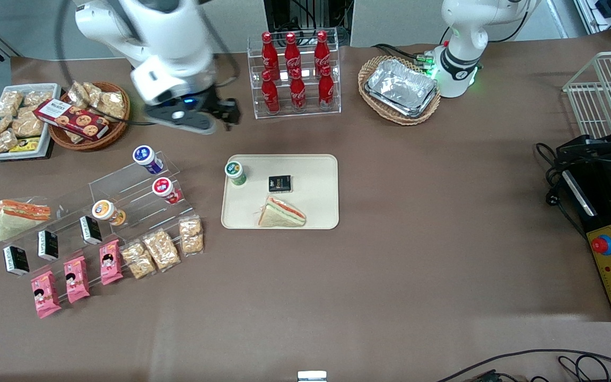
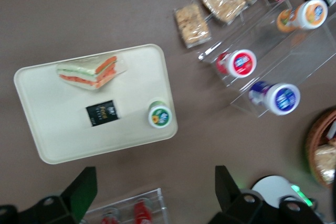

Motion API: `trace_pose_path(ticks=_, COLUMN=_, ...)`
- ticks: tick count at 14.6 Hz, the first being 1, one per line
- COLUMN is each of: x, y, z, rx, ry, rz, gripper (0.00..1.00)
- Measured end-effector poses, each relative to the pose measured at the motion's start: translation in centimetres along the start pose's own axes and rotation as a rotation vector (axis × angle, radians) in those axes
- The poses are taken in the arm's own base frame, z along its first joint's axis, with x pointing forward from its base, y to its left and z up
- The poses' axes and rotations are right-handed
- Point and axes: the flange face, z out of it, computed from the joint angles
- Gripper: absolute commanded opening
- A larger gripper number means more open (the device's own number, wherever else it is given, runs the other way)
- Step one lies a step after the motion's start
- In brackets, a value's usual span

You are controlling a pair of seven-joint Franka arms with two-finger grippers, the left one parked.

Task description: Place green gum on tray

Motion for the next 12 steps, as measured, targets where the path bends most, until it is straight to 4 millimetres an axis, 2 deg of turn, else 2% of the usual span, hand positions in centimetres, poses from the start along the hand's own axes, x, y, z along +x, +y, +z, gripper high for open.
trace_pose_path(ticks=3, x=3.9, y=7.2, z=-1.1, rx=0.008, ry=-0.008, rz=-0.093, gripper=1.00)
trace_pose_path(ticks=8, x=11.0, y=20.2, z=-0.6, rx=0.056, ry=-0.029, rz=-0.240, gripper=1.00)
trace_pose_path(ticks=10, x=12.6, y=23.5, z=-0.3, rx=0.071, ry=-0.023, rz=-0.277, gripper=1.00)
trace_pose_path(ticks=12, x=13.7, y=25.5, z=0.1, rx=0.078, ry=-0.009, rz=-0.293, gripper=1.00)
